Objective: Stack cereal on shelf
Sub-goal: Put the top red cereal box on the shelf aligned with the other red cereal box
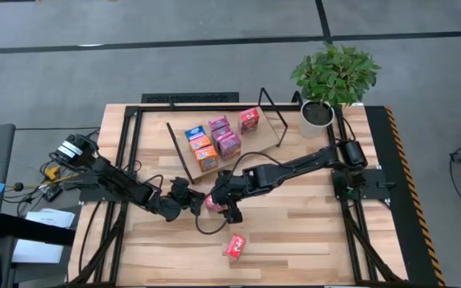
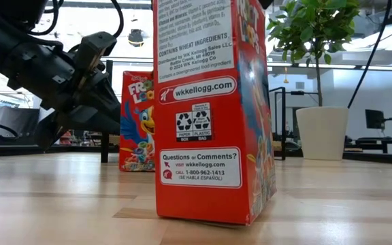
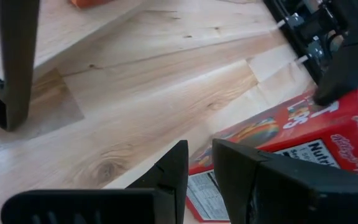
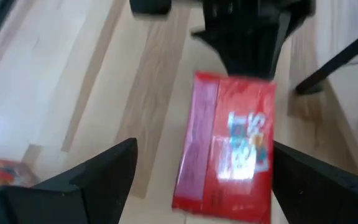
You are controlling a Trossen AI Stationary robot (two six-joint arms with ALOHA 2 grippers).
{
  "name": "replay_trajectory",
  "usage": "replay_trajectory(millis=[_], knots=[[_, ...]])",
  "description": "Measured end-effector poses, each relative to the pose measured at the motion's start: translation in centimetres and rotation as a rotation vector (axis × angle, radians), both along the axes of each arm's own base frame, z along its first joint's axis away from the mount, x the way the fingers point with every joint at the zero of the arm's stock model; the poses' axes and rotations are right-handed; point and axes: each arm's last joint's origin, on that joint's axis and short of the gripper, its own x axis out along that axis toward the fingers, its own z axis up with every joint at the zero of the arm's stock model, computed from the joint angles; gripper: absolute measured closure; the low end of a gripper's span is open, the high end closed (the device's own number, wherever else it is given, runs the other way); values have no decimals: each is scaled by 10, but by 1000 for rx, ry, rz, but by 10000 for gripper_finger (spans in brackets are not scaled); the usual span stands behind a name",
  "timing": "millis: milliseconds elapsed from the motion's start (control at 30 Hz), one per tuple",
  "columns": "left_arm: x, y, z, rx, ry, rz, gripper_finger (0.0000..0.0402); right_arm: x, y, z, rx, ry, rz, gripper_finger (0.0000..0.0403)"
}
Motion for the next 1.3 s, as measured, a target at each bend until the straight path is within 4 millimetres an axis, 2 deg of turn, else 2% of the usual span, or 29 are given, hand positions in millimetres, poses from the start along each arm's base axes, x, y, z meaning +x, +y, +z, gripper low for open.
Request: replay_trajectory(millis=[200, 467, 933, 1100, 1300], knots=[[0, 2, 0, 4, 3, 8, 340, 0, -2, 6, -5, -27, -8, 61], [1, 2, 0, 4, 4, 7, 340, 0, -5, 2, -18, -7, -12, 129], [0, 2, 0, 15, 9, 3, 340, 0, -5, 2, -23, -1, -5, 223], [0, 2, 0, 14, 9, 3, 340, -8, -8, 9, -61, 27, 41, 225], [0, 2, -1, 17, 16, 2, 340, -27, -28, 39, -103, 43, 58, 208]])
